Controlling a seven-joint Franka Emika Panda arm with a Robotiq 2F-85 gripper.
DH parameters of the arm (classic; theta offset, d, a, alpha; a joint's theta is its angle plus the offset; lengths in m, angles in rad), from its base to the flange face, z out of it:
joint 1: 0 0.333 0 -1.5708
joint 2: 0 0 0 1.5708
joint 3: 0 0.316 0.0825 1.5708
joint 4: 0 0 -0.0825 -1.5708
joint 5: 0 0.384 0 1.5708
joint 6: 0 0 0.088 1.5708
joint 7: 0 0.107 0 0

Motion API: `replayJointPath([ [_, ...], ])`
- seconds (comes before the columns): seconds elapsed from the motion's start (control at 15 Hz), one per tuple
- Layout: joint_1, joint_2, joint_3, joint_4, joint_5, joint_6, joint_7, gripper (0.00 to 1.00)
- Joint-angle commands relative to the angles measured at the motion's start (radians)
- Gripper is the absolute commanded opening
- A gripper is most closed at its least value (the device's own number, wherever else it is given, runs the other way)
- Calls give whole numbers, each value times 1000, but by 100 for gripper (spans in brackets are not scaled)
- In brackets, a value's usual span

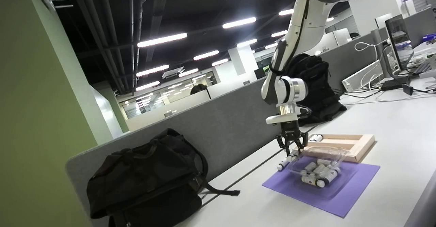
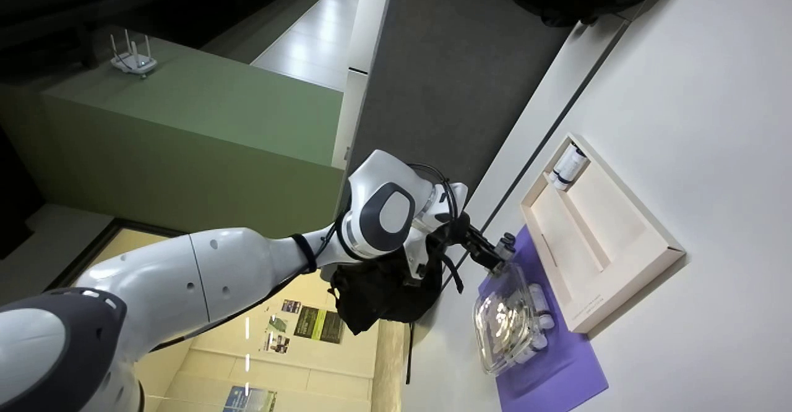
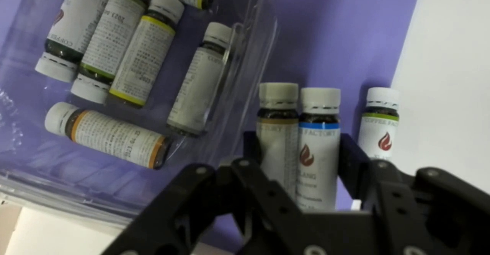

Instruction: Remove all the bottles on the tray

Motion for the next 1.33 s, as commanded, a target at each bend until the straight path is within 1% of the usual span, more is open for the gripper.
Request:
replayJointPath([
  [0.0,-2,22,4,16,20,22,-14,34],
  [0.07,-1,30,2,21,22,25,-8,73],
  [0.13,-1,34,2,23,24,27,-8,84],
  [0.27,-3,36,3,25,27,26,-7,95],
  [0.4,-7,25,3,18,28,18,-10,100],
  [0.6,-20,-11,7,-11,38,26,-30,100],
  [0.87,-44,-56,-21,-35,46,33,-38,100],
  [1.13,-82,-46,-66,2,40,63,-31,100],
  [1.27,-106,-31,-77,23,47,78,-31,100],
])
